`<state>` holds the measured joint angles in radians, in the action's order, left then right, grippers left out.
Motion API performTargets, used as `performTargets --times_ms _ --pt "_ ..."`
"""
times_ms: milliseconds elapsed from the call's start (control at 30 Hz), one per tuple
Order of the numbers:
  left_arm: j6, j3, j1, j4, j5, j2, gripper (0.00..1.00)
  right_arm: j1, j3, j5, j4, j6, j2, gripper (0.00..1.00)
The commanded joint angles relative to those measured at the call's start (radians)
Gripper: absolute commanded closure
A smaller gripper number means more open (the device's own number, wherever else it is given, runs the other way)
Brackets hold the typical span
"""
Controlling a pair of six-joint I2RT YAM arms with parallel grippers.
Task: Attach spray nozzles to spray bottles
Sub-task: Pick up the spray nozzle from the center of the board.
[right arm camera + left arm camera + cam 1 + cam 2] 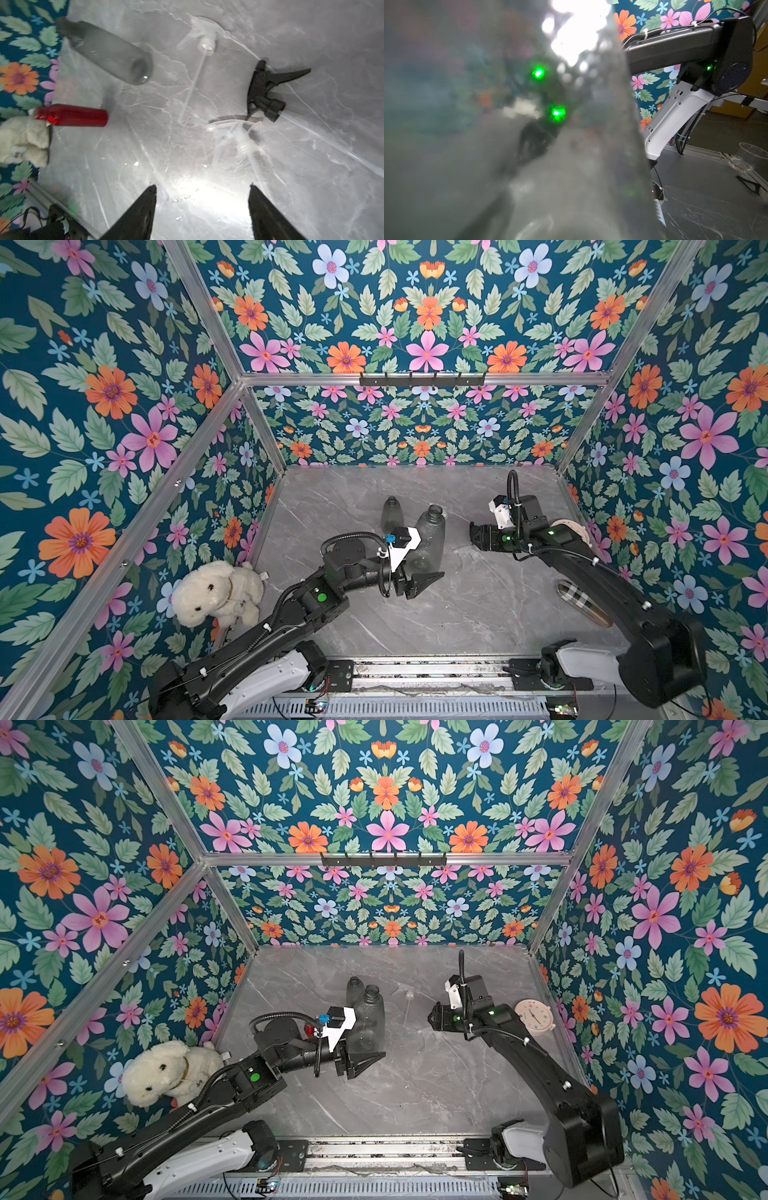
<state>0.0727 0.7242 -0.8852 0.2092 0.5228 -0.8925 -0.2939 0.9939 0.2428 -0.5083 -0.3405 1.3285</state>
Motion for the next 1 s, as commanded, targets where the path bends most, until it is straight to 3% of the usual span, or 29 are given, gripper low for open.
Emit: performTargets --times_ms 0,100,233,367,700,800,967 --pt "0.016 -0.007 0.000 0.041 -0.047 0.007 1.00 0.055 -0.002 -0.043 0.099 -0.042 0.090 0.29" --pt "0.025 -0.020 -0.001 0.061 -0.057 0.010 1.00 0.061 0.055 -0.099 0.098 -0.019 0.198 0.30" --pt "0.028 -0.032 0.000 0.076 -0.061 0.015 1.00 0.046 0.099 -0.011 0.079 0.004 0.287 0.38" --pt "0.026 -0.043 0.000 0.080 -0.061 0.021 1.00 0.010 0.122 -0.029 0.055 0.013 0.369 0.40" --pt "0.019 -0.073 -0.001 0.082 -0.077 0.055 1.00 -0.008 0.015 -0.058 0.058 0.003 0.355 0.40" --pt "0.018 -0.078 0.000 0.087 -0.074 0.060 1.00 -0.031 0.057 -0.115 0.007 0.044 0.373 0.50" --pt "0.022 -0.082 0.000 0.087 -0.070 0.065 1.00 -0.050 0.160 -0.193 -0.104 0.100 0.415 0.51"
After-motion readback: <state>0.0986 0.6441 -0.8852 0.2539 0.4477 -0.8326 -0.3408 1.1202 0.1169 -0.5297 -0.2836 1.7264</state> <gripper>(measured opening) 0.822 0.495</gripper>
